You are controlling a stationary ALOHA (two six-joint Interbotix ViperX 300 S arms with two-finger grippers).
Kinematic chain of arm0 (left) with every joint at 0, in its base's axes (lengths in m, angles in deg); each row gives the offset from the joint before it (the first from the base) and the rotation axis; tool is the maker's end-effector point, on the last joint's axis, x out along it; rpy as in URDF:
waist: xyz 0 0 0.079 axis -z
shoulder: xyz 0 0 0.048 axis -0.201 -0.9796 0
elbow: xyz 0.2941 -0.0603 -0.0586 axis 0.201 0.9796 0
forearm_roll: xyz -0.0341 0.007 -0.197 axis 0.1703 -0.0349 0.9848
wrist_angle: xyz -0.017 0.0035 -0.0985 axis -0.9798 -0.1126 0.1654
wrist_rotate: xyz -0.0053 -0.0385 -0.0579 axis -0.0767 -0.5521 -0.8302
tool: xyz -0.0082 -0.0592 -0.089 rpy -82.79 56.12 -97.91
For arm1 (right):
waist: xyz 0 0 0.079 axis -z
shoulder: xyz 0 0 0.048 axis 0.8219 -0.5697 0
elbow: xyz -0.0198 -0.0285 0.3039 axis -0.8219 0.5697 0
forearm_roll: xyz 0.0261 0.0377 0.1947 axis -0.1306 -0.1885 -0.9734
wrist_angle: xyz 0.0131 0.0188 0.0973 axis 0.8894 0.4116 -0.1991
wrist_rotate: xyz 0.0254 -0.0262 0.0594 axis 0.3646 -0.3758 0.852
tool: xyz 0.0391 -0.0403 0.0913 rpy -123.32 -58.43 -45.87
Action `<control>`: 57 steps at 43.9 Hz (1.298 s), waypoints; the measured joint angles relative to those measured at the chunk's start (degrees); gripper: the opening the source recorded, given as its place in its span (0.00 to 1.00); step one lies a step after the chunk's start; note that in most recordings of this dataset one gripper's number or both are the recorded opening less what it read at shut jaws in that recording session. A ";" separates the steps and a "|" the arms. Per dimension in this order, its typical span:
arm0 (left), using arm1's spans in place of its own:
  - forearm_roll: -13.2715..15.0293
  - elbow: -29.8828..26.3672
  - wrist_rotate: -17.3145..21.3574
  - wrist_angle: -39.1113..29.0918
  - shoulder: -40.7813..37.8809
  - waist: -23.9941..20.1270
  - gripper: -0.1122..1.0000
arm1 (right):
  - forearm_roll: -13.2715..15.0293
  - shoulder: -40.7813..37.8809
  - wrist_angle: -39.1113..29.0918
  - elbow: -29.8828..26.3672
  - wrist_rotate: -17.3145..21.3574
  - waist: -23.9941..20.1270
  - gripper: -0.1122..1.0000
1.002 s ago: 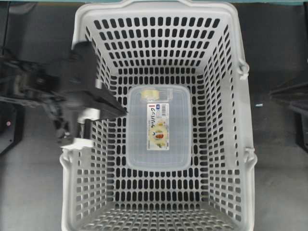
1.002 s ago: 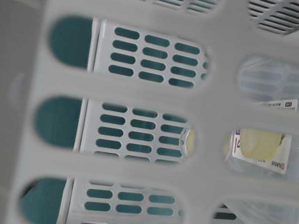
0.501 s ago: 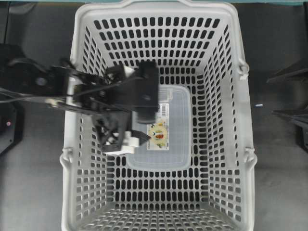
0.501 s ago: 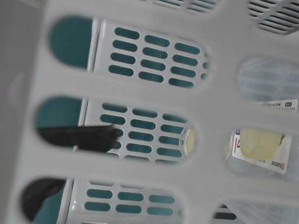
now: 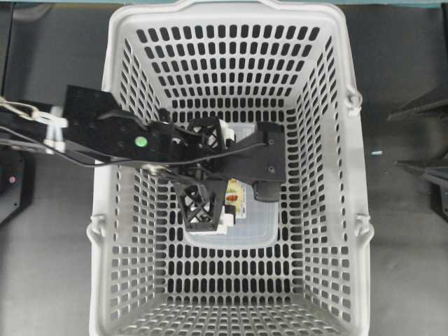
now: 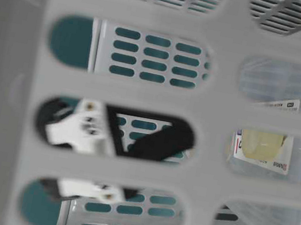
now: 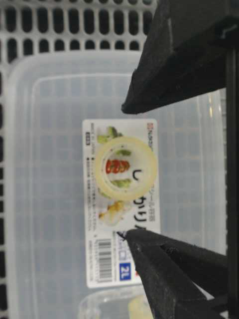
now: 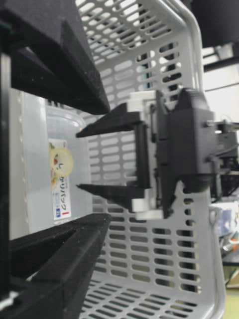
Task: Pick up the cellophane tape from the shopping basket with the left arm.
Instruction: 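Lower the open left gripper around the clear tape roll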
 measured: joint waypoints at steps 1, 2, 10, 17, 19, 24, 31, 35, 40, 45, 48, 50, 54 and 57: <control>-0.09 0.00 0.00 0.00 -0.18 0.09 0.91 | 0.00 -0.09 -0.09 0.00 0.00 -0.09 0.79; -0.09 0.00 0.00 -0.09 -0.53 0.18 0.91 | 0.00 0.00 0.00 0.00 0.00 -0.09 0.79; 0.00 0.00 0.00 -0.18 -2.02 0.35 0.91 | 0.00 0.00 0.00 0.09 -0.09 -0.09 0.79; 0.00 0.00 0.00 0.00 -2.99 0.35 0.91 | 0.00 0.00 0.00 0.44 0.00 -0.09 0.79; -0.09 0.00 0.00 0.09 -3.25 0.44 0.91 | 0.00 0.00 0.00 0.53 0.00 -0.09 0.79; 0.00 0.00 0.00 0.18 -3.87 0.44 0.91 | 0.00 0.00 0.00 0.62 0.00 -0.09 0.79; -0.09 0.09 0.00 0.79 -4.22 0.53 0.91 | 0.00 0.00 -0.09 0.70 0.00 -0.09 0.79; -0.09 0.62 0.00 0.97 -4.31 0.53 0.90 | 0.00 0.00 0.00 0.79 0.00 -0.09 0.79; 0.00 0.79 0.00 0.97 -4.31 0.62 0.86 | 0.00 0.00 0.00 0.97 0.00 -0.09 0.79; -0.09 0.79 0.26 0.88 -4.31 0.62 0.74 | 0.00 0.00 0.00 1.05 0.00 -0.09 0.79; -0.09 0.79 0.26 0.97 -4.31 0.62 0.61 | 0.00 0.00 0.09 1.14 -0.09 -0.09 0.79; -0.09 0.79 0.35 0.97 -4.31 0.62 0.56 | 0.00 0.09 0.09 1.14 -0.09 -0.09 0.79; -0.09 0.70 1.32 0.88 -4.31 0.70 0.56 | 0.00 0.44 0.18 1.32 0.00 0.00 0.79; -0.09 0.53 2.20 0.62 -4.13 0.79 0.57 | 0.00 0.79 0.18 1.41 -0.09 -0.09 0.79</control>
